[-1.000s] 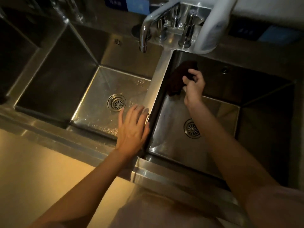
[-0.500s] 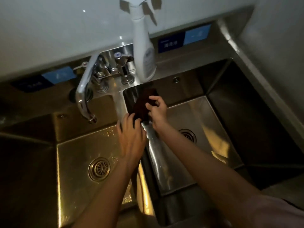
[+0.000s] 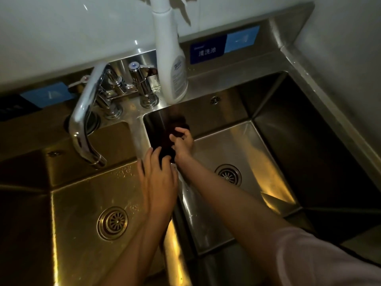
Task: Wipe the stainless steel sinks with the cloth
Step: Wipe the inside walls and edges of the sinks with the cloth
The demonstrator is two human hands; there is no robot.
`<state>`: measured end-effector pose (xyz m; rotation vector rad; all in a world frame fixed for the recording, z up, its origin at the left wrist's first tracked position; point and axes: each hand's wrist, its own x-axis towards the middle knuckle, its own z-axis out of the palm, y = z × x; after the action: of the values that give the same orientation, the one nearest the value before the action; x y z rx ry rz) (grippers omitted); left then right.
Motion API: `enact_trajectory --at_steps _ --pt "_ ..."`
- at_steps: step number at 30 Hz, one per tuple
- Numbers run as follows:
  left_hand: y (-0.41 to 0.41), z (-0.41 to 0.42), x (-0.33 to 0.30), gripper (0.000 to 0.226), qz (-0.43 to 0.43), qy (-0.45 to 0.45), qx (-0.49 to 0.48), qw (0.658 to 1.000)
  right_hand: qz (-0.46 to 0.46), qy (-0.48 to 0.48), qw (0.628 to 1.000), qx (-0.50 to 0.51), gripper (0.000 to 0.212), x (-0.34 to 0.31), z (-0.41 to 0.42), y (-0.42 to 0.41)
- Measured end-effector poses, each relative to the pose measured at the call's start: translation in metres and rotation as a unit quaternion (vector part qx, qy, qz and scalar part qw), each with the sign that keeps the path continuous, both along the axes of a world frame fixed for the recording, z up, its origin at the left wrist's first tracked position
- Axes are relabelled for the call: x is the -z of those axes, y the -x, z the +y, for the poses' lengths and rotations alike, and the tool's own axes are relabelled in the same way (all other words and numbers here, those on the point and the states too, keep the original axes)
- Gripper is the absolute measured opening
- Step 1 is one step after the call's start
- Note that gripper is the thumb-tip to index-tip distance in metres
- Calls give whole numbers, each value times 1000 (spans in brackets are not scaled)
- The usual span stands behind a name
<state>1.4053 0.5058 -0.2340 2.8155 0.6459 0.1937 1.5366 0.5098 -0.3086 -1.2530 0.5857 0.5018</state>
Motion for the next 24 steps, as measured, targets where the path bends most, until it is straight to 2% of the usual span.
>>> enact_trajectory --at_steps 7,11,16,24 --pt "0 2 6 24 -25 2 -3 1000 4 77 997 14 29 57 -2 -9" --pt "1 2 8 22 -31 -2 10 999 6 69 997 20 29 60 -3 -8" --pt "0 2 6 21 -33 -1 14 999 -20 57 998 13 28 27 -7 -1" --pt "-1 2 4 24 -42 2 8 999 -152 -18 986 -66 34 -78 -3 2"
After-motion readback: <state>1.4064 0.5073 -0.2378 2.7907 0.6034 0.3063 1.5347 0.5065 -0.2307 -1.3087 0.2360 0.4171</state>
